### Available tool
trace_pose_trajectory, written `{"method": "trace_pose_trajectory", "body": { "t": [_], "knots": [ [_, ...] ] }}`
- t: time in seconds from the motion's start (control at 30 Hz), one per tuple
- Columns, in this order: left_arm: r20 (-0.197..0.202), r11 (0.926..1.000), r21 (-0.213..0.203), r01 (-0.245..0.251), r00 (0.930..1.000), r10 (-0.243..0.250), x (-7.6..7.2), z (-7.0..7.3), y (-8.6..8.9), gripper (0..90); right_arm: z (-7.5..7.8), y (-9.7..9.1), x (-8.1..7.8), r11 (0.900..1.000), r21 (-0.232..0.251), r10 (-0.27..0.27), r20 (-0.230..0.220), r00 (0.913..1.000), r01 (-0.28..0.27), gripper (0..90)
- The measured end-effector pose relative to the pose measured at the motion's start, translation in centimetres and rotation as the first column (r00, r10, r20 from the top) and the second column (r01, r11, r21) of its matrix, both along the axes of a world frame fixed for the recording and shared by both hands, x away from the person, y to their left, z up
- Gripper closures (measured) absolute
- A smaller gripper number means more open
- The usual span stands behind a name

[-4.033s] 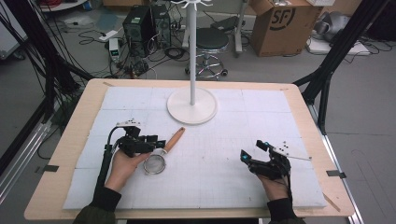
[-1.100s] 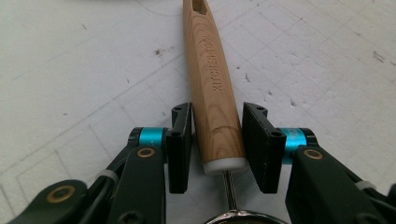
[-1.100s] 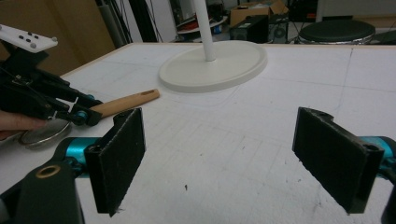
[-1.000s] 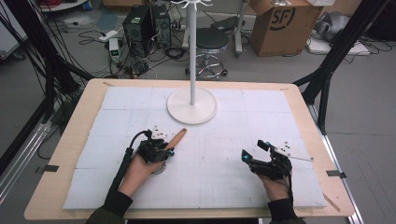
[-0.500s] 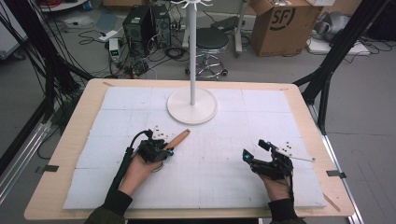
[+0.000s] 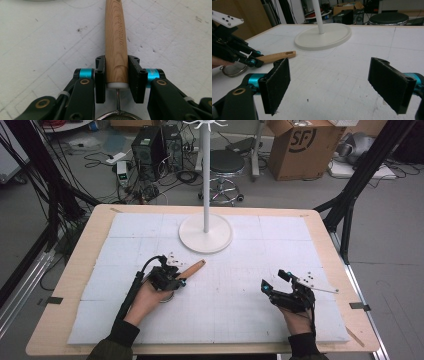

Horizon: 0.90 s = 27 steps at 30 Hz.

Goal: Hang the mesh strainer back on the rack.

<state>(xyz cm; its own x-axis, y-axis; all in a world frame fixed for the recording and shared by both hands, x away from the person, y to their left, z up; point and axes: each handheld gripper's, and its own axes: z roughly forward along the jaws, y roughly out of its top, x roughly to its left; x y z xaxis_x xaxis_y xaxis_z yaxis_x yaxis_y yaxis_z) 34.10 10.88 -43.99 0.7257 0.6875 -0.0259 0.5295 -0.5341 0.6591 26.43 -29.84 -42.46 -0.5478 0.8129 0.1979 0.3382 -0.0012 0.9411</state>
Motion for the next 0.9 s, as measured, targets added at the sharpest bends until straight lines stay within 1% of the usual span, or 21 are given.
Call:
{"method": "trace_pose_trajectory", "body": {
  "t": [0.13, 0.23, 0.33, 0.37, 0.4, 0.47, 0.5, 0.57, 0.6, 0.67, 0.7, 0.77, 0.8, 0.83, 0.87, 0.9],
  "knots": [
    [-0.005, 0.9998, -0.019, 0.002, 1.0000, -0.002, 0.0, 0.1, 0.4, 70.7, 0.0, 0.0, 0.0, 1.0000, 0.002, 0.000, -0.002, 1.0000, 0.000, 17.0],
    [0.002, 0.9988, -0.049, -0.001, 1.0000, 0.001, 0.0, 0.2, 0.9, 70.7, 0.0, 0.0, 0.0, 1.0000, 0.000, 0.001, 0.000, 1.0000, -0.001, 17.0],
    [0.001, 0.9944, -0.105, -0.007, 1.0000, 0.007, 0.1, 0.4, 1.5, 70.8, 0.0, 0.0, 0.0, 1.0000, 0.001, 0.001, 0.000, 1.0000, -0.001, 17.0],
    [0.007, 0.9928, -0.119, -0.011, 0.9999, 0.012, 0.1, 0.5, 1.8, 70.8, 0.0, 0.0, 0.0, 1.0000, 0.000, 0.000, 0.001, 1.0000, 0.000, 17.0],
    [0.000, 0.9911, -0.133, -0.008, 1.0000, 0.008, 0.2, 0.5, 2.0, 70.9, 0.0, 0.0, 0.0, 1.0000, 0.000, 0.001, 0.000, 1.0000, -0.001, 17.0],
    [0.005, 0.9878, -0.155, -0.016, 0.9998, 0.017, 0.2, 0.5, 2.2, 70.9, 0.0, 0.0, 0.1, 1.0000, -0.002, 0.002, 0.004, 1.0000, -0.002, 17.0],
    [0.004, 0.9871, -0.159, -0.013, 0.9999, 0.014, 0.2, 0.5, 2.3, 70.9, 0.0, 0.0, 0.1, 1.0000, -0.001, 0.003, 0.003, 1.0000, -0.003, 17.0],
    [0.011, 0.9841, -0.176, -0.023, 0.9996, 0.025, 0.2, 0.6, 2.5, 71.3, 0.0, 0.0, 0.1, 1.0000, -0.002, 0.002, 0.004, 1.0000, -0.002, 17.0],
    [0.011, 0.9833, -0.181, -0.016, 0.9998, 0.019, 0.2, 0.6, 2.5, 71.4, 0.0, 0.0, 0.1, 1.0000, -0.001, 0.002, 0.002, 1.0000, -0.002, 17.0],
    [0.017, 0.9841, -0.176, -0.019, 0.9996, 0.022, 0.1, 0.6, 2.6, 71.4, 0.0, 0.0, 0.0, 1.0000, -0.001, 0.001, 0.000, 1.0000, -0.001, 17.0],
    [0.014, 0.9831, -0.182, -0.012, 0.9998, 0.015, 0.1, 0.6, 2.5, 71.4, 0.0, 0.0, 0.0, 1.0000, 0.000, 0.000, 0.000, 1.0000, 0.000, 17.0],
    [0.018, 0.9834, -0.181, -0.012, 0.9997, 0.015, 0.1, 0.6, 2.5, 71.4, 0.0, 0.0, 0.0, 1.0000, 0.000, 0.001, 0.000, 1.0000, -0.001, 17.0],
    [0.017, 0.9829, -0.184, -0.006, 0.9998, 0.009, 0.2, 0.6, 2.6, 71.4, 0.0, 0.0, 0.0, 1.0000, -0.001, 0.001, 0.001, 1.0000, -0.001, 17.0],
    [0.018, 0.9820, -0.189, -0.010, 0.9998, 0.013, 0.1, 0.7, 2.7, 71.4, 0.0, 0.0, 0.1, 1.0000, 0.000, 0.001, 0.000, 1.0000, -0.001, 17.0],
    [0.019, 0.9791, -0.203, -0.008, 0.9998, 0.012, 0.1, 0.7, 2.7, 71.3, 0.0, 0.0, 0.1, 1.0000, 0.000, 0.001, -0.001, 1.0000, -0.001, 17.0],
    [0.018, 0.9747, -0.223, -0.002, 0.9998, 0.007, 0.1, 0.7, 2.8, 71.4, 0.0, 0.0, 0.0, 1.0000, 0.000, 0.001, -0.001, 1.0000, -0.001, 17.0]
  ]
}}
